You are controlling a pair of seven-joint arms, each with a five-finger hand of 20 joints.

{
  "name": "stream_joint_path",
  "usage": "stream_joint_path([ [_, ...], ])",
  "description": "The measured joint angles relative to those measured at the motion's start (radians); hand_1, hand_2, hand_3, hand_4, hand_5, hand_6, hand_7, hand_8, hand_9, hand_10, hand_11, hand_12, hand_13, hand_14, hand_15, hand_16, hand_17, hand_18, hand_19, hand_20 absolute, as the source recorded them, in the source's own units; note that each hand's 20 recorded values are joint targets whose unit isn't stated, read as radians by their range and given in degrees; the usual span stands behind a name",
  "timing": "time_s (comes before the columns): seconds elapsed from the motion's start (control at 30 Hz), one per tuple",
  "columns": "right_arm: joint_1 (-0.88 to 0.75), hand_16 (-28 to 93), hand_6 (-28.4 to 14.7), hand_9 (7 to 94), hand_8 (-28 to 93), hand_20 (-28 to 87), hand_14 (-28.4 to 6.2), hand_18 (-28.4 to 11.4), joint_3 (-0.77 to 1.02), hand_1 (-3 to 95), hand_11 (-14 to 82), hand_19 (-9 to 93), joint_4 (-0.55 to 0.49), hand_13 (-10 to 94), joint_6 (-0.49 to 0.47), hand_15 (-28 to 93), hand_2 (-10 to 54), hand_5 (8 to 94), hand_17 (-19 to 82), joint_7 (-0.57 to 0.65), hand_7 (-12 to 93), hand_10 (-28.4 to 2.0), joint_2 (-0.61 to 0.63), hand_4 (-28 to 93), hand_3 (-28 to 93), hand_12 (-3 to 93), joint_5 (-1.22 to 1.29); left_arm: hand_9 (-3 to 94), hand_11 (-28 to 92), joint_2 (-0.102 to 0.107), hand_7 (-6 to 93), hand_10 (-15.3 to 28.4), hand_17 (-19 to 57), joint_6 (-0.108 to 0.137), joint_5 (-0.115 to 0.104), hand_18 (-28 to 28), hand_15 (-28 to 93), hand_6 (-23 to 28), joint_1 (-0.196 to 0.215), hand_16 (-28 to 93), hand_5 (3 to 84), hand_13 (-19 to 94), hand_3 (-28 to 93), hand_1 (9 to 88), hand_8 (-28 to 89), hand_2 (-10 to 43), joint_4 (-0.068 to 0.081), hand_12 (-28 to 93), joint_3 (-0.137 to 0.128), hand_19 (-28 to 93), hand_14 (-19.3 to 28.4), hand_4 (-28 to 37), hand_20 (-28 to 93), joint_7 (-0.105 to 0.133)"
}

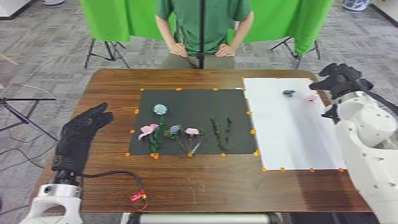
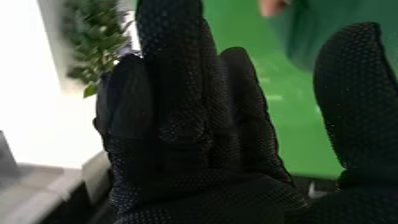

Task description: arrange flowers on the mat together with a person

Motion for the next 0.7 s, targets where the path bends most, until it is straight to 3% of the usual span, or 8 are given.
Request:
stream_joint_path([
  [0.2, 0.113, 24, -0.2, 79.3, -9, 23, -4.8, -9.0, 0.012, 34.3, 15.5, 86, 0.11, 93, -0.115, 39, -9.5, 54.2, 67, -0.006, 12, -14.5, -0.034, -23, 65, 16.2, -0.045, 44.9, 17, 0.001, 12.4, 12.4, 1.3, 0.003, -0.001, 14.4, 14, 2.8, 0.001, 6, 45.5, 34, 67, 25.4, -6, -4.4, 0.0, 15, 0.006, 8, 16.9, -18.1, 18, 0.002],
  [0.7, 0.169, 20, 1.1, 84.9, -10, 19, -3.1, -8.3, 0.042, 36.0, 17.6, 91, 0.275, 94, -0.166, 48, -9.5, 56.7, 70, -0.062, 13, -12.4, -0.138, -24, 64, 16.6, -0.163, 44.8, 17, 0.015, 12.5, 12.4, 1.3, 0.014, -0.014, 14.4, 14, 2.7, 0.001, 6, 45.5, 34, 66, 25.6, -6, -4.2, 0.0, 15, 0.019, 8, 16.8, -17.9, 18, 0.013],
])
